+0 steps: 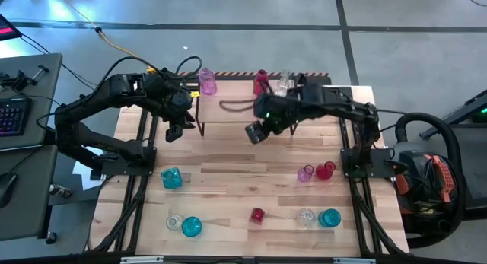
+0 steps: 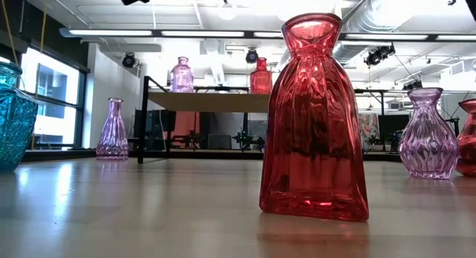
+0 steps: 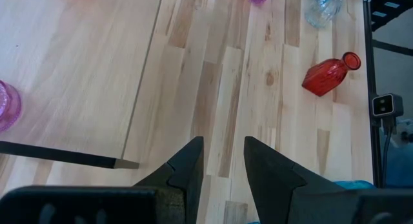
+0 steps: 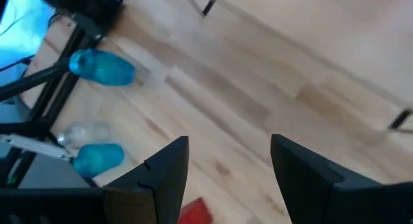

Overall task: Sort vases onto shelf
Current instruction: Put the bottom right blue vase on the shelf

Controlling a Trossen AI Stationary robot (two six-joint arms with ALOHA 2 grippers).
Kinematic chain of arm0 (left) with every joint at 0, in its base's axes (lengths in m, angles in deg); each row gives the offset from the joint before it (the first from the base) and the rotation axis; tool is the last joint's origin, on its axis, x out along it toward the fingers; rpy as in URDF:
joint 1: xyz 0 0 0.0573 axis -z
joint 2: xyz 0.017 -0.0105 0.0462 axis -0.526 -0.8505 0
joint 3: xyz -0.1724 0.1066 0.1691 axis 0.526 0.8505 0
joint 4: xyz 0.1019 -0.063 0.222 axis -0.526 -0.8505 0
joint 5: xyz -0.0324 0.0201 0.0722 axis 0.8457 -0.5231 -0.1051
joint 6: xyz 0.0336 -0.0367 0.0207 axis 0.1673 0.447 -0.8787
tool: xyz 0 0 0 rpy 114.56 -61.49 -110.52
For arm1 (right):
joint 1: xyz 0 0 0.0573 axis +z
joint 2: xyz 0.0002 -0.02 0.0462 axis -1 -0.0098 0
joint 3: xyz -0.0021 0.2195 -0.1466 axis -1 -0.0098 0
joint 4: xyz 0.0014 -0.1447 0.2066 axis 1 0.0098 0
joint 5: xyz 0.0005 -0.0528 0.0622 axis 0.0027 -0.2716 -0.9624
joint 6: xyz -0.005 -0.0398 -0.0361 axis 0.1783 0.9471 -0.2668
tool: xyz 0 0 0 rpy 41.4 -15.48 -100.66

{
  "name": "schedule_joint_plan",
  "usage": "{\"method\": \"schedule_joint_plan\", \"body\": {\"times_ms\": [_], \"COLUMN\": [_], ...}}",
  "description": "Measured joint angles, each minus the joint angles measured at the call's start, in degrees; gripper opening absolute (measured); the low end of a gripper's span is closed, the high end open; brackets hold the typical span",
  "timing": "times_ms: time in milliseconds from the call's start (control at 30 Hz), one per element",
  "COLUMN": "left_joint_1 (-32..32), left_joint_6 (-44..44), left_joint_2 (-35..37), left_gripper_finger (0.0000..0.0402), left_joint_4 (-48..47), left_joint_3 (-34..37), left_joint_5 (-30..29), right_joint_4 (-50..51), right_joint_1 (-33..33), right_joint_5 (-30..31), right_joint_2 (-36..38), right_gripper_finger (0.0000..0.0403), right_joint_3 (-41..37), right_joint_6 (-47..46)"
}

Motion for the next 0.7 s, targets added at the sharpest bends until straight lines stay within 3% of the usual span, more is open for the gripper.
{"method": "schedule_joint_plan", "body": {"times_ms": [200,367,700], "left_joint_1": [0.0,0.0,-0.01], "left_joint_6": [0.0,0.0,0.0], "left_joint_2": [0.0,0.0,0.0], "left_gripper_finger": [0.0104,0.0104,0.0104], "left_joint_4": [0.0,-0.01,0.0], "left_joint_3": [0.0,0.0,0.0], "left_joint_5": [0.01,0.01,0.0], "right_joint_4": [1.57,4.53,4.59], "right_joint_1": [4.71,9.57,19.98], "right_joint_5": [1.7,8.34,13.22], "right_joint_2": [-1.67,-1.91,-1.93], "right_gripper_finger": [0.0199,0.0199,0.0199], "right_joint_3": [-0.02,-0.28,-6.7], "right_joint_6": [-9.59,-20.04,-43.25]}}
